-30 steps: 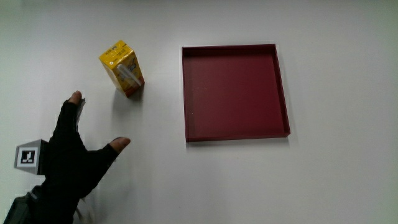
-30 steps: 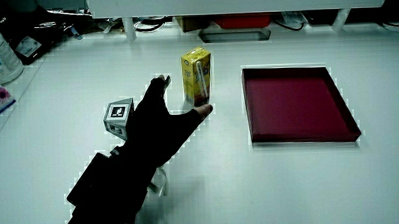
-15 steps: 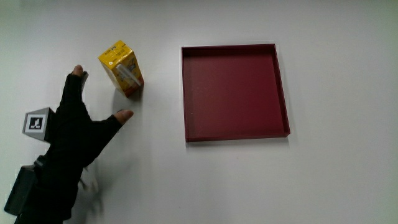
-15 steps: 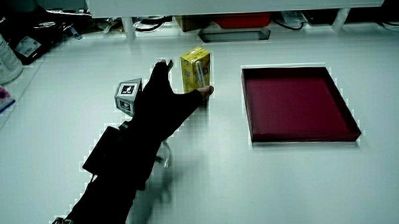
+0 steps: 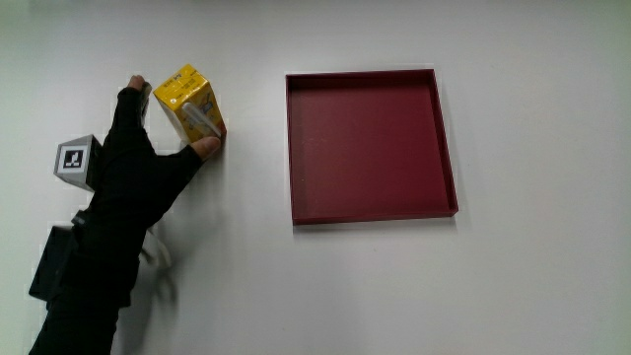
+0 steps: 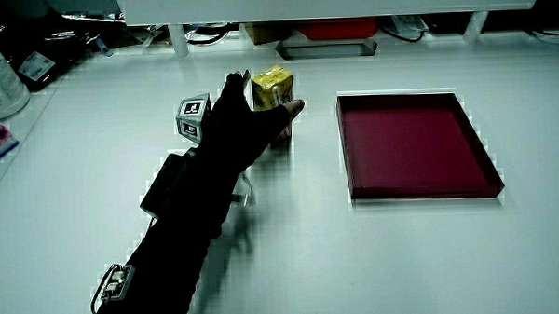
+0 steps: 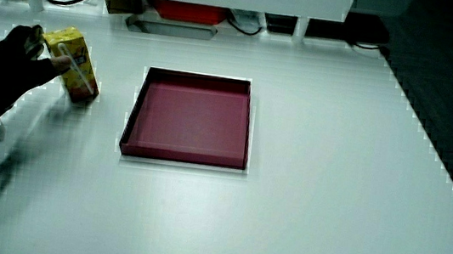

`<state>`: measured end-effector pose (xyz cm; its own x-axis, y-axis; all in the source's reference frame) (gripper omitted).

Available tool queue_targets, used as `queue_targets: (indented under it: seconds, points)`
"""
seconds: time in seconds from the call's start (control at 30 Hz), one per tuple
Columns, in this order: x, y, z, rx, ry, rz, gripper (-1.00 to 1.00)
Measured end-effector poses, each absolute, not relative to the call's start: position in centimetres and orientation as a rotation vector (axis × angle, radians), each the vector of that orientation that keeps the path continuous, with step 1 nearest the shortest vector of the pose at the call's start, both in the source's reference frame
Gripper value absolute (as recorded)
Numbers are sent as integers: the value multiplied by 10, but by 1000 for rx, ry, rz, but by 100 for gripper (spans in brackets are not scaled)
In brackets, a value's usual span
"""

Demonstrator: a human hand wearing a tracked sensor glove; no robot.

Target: Pick ice redtea

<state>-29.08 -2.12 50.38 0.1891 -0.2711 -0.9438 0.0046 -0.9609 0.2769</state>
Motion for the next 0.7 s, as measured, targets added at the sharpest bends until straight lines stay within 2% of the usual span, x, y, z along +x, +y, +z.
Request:
queue_targets:
  seconds: [0.47, 0.7]
  points:
    - [-286, -29, 510, 2208, -279, -1896, 0]
    - [-287, -28, 509, 2229, -326, -1955, 30]
